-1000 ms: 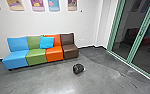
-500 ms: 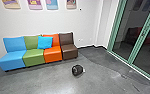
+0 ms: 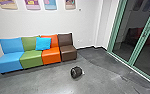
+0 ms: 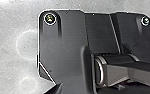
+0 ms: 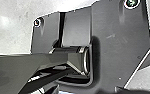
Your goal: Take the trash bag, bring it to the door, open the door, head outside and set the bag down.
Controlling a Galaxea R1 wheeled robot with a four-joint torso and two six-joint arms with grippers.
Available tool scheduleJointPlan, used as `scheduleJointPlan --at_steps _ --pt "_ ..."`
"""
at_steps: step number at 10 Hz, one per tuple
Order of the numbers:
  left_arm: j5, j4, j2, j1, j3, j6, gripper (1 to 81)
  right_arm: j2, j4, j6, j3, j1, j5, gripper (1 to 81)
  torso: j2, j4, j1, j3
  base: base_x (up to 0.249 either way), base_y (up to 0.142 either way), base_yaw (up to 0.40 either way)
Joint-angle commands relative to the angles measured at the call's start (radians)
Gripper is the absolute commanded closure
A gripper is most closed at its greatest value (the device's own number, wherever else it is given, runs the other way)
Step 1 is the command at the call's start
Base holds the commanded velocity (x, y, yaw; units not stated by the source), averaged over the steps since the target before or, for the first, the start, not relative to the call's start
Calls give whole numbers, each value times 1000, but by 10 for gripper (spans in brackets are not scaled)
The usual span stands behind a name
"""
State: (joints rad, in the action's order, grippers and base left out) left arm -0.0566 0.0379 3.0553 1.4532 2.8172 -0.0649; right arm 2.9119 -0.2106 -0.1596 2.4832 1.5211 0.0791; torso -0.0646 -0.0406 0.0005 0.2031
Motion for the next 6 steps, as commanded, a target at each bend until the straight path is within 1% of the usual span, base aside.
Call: scheduleJointPlan --at_steps 1,6 --pt "58 11 1 -30 4 0 10 -4 -6 -5 -6 -31 -55 10 0 0 0 0 151 0 0" --pt "58 10 1 -30 4 1 10 -4 -7 -4 -4 -31 -55 10 0 0 0 0 149 0 0"
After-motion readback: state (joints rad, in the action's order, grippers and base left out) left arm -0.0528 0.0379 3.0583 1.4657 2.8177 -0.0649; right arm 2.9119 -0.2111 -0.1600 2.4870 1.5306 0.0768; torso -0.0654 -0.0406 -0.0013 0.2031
